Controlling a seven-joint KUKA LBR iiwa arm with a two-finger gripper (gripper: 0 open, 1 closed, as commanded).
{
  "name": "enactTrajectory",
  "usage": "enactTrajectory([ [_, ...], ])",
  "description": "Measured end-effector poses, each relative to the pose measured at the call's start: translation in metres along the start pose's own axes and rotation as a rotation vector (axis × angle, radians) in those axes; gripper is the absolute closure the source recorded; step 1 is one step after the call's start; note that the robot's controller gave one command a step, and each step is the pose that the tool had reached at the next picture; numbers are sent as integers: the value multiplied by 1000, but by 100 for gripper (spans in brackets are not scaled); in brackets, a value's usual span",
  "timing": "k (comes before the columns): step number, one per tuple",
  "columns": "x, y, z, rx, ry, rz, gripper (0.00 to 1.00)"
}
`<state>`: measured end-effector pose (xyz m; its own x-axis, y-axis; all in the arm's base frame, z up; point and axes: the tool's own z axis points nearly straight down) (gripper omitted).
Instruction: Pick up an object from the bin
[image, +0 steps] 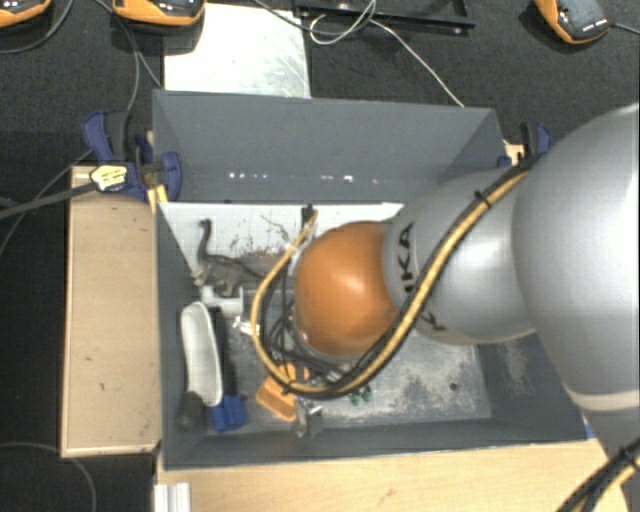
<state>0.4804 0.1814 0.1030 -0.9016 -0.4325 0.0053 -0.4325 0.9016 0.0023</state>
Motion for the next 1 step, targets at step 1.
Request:
enactTrajectory([
  [1, 5, -11, 8, 0, -7, 77, 0],
])
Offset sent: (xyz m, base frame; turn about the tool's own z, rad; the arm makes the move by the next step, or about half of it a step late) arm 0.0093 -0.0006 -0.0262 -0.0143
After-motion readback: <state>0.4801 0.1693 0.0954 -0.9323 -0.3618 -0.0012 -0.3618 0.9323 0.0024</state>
